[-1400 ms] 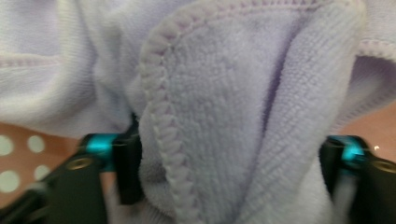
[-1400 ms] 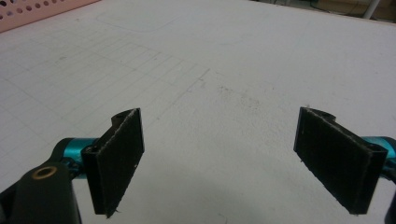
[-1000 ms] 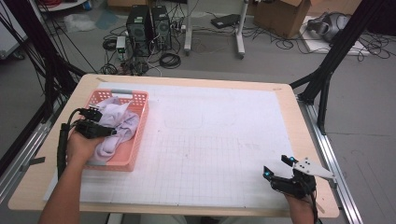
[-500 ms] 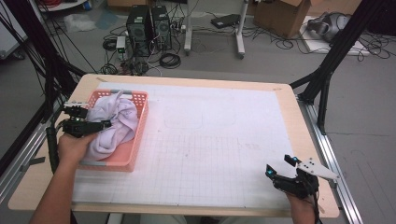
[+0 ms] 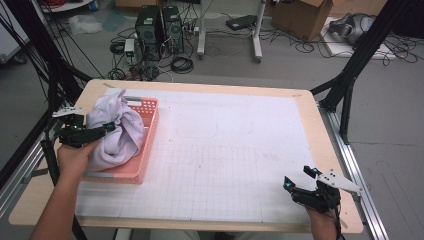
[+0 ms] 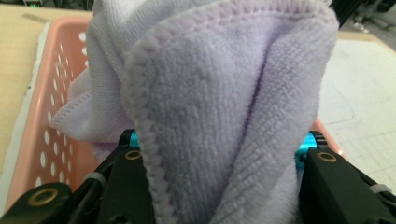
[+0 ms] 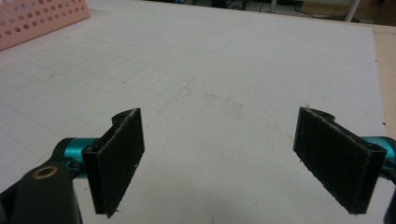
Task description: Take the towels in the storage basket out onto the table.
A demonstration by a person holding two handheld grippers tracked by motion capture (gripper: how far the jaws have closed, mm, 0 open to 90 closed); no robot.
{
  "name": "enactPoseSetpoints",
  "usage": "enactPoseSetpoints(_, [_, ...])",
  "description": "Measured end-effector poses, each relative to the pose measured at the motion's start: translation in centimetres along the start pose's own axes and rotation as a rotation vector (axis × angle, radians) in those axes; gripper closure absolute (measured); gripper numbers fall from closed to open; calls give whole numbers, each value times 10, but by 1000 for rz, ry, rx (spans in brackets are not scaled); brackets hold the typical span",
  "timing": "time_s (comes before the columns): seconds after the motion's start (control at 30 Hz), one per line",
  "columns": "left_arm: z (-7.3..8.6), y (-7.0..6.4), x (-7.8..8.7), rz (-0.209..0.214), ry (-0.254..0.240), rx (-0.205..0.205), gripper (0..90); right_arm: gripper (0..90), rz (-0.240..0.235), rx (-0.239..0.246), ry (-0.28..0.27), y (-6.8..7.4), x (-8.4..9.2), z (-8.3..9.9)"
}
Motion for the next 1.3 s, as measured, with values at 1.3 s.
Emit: enactPoseSetpoints(1.3, [-58,-112,57,464,-397,-197,572,149,-6,7,-5,1,-1,-1])
Point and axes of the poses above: each handheld gripper's, and its own axes: x roughly backward along the jaws, z roughly out of its underside, y roughly to its left, the point moved 8 cm from there along -x, roughly forward along the jaws, and after that the axes turned 7 degrees about x, right-handed, at the moved point
